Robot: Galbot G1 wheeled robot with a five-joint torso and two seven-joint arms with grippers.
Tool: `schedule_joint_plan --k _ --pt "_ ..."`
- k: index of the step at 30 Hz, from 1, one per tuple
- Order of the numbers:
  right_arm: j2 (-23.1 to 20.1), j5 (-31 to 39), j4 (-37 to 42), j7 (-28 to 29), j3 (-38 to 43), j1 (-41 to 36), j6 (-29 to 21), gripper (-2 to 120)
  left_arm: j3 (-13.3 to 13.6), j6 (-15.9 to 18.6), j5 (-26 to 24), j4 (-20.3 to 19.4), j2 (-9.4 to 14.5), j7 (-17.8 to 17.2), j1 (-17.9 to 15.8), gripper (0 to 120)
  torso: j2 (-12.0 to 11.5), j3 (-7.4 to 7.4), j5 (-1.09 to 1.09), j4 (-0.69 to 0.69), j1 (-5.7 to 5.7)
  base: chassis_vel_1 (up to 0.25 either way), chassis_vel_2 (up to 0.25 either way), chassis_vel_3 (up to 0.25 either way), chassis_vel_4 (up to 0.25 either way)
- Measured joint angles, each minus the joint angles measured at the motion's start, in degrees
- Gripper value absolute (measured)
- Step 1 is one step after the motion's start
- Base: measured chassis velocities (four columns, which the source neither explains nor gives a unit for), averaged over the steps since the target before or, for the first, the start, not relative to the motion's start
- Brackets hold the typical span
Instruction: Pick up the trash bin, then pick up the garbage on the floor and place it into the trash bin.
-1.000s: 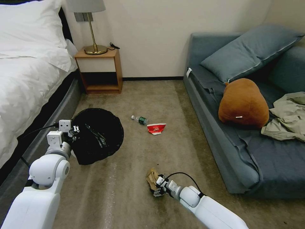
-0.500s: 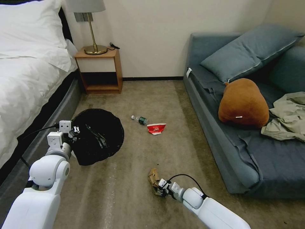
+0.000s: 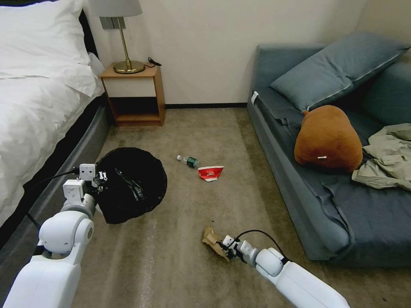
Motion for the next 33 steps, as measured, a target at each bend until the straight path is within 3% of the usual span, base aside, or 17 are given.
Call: schedule_joint_plan --k 20,33 --pt "-2.32 5.77 1.99 -0.04 1.40 11.57 0.39 0 0.35 -0.54 1.05 -0.84 -0.04 0.09 0.83 3 0.00 0.00 0.00 0.01 0.00 0.000 0.000 0.000 0.000" --pt "-2.54 12.60 13.33 0.24 5.17 15.82 -2.95 0 0.52 -1.37 2.22 -1.14 -0.36 0.42 1.73 3 0.00 0.00 0.00 0.01 0.00 0.000 0.000 0.000 0.000"
